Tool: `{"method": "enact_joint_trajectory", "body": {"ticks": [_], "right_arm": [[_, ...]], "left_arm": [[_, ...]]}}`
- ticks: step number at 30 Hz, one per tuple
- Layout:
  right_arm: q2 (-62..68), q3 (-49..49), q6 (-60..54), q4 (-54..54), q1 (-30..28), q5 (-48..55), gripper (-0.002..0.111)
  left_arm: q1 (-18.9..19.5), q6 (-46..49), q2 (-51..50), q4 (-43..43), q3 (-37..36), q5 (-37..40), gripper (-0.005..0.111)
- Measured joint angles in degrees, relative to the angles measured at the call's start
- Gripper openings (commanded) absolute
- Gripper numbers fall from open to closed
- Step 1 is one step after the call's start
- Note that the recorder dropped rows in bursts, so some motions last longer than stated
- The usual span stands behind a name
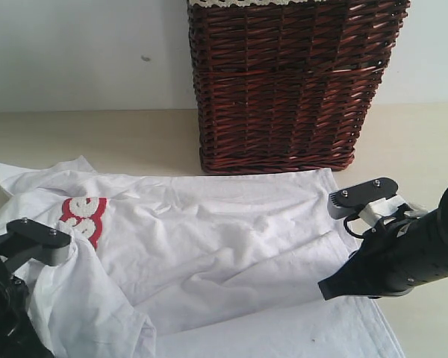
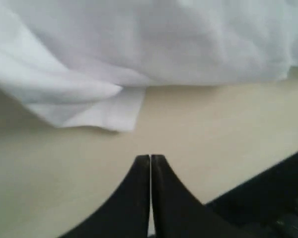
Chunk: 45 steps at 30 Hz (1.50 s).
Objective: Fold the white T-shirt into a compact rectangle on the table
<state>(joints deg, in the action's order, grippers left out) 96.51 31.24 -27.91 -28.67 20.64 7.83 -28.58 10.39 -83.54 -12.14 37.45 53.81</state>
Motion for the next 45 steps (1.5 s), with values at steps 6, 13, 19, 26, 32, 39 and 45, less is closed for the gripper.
{"method": "enact_joint_trajectory", "body": {"ticks": [6,13,19,26,32,39,45], "right_arm": [[0.0,0.0,0.0,0.0,0.0,0.2,0.007],[0.0,0.0,0.0,-0.1,0.0,0.6,0.007],[0.0,0.0,0.0,-0.2,0.0,0.7,0.007],[0.0,0.0,0.0,-0.2,0.0,0.7,0.007],[0.0,0.0,0.0,-0.2,0.0,0.8,0.007],[0.0,0.0,0.0,-0.2,0.0,0.8,0.007],[0.0,0.0,0.0,-0.2,0.0,0.8,0.007]], "left_arm": [[0.0,-9.5,0.0,9.0,-0.2,-5.5,0.058],[0.0,-13.2,-2.2,9.6,-1.9,-12.5,0.036],[0.0,-13.4,-5.2,9.1,-2.1,-14.5,0.007],[0.0,-9.9,-5.3,4.9,-2.1,-13.8,0.0],[0.0,-6.8,-5.3,3.1,-2.1,-8.2,0.0],[0.0,3.0,-2.3,-6.2,-2.1,-0.1,0.0],[0.0,7.0,2.5,-11.0,-1.9,9.7,0.0]]}}
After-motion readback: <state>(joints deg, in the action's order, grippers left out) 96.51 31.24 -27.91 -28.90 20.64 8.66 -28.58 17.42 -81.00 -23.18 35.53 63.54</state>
